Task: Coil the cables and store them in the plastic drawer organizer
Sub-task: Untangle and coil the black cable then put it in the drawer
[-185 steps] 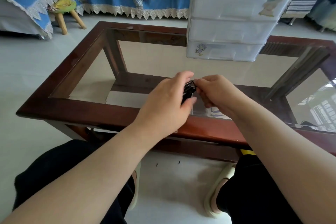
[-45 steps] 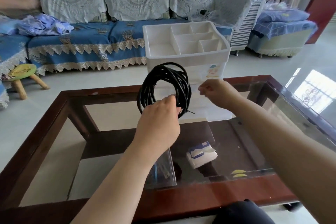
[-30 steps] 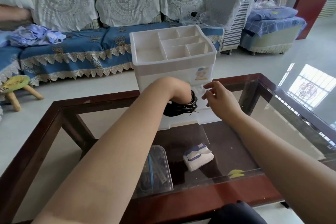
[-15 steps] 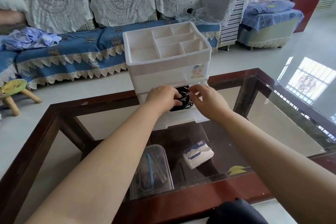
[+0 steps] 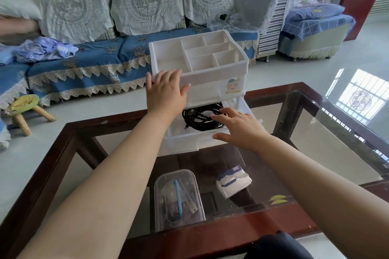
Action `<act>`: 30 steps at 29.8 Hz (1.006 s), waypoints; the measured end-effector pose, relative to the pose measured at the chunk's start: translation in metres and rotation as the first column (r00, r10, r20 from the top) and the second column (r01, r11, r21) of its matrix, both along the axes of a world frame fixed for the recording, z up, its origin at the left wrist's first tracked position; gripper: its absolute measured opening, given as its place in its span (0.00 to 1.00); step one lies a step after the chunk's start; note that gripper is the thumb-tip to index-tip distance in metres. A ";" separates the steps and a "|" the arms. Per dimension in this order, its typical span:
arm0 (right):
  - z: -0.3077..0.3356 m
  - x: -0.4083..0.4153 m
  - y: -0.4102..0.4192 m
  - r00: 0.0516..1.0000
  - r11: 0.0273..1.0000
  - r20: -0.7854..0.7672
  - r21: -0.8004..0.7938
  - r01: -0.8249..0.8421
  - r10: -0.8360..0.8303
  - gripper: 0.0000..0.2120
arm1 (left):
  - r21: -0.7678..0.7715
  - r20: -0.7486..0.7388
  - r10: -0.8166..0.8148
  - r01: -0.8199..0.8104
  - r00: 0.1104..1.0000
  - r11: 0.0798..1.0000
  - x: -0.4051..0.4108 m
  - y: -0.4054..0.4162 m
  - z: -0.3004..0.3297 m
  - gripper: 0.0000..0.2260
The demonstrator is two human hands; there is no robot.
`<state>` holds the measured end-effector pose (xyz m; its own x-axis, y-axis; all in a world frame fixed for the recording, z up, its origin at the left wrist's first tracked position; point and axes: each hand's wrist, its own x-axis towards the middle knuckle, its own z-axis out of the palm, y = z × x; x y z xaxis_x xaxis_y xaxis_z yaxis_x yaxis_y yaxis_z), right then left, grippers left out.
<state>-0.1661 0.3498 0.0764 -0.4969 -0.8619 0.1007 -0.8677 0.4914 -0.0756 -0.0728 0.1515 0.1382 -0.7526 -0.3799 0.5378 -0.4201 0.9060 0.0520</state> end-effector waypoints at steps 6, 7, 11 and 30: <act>0.009 0.000 -0.009 1.000 0.997 0.019 0.081 -0.017 0.016 0.28 | 0.042 -0.045 -0.067 0.069 0.997 0.997 -0.003 -0.003 0.001 0.23; 0.010 0.000 -0.012 0.999 0.993 0.004 0.105 -0.047 0.047 0.27 | 0.046 -0.043 -0.061 0.063 0.997 0.997 -0.003 -0.002 0.001 0.23; 0.019 -0.004 -0.024 0.994 0.970 0.004 0.222 -0.104 0.106 0.31 | 0.052 -0.026 -0.052 0.053 0.998 0.997 -0.002 0.003 0.001 0.24; 0.036 -0.016 -0.049 0.998 0.995 -0.053 0.100 -0.013 0.018 0.39 | 0.107 0.002 -0.058 0.057 0.998 0.993 0.001 0.005 0.008 0.24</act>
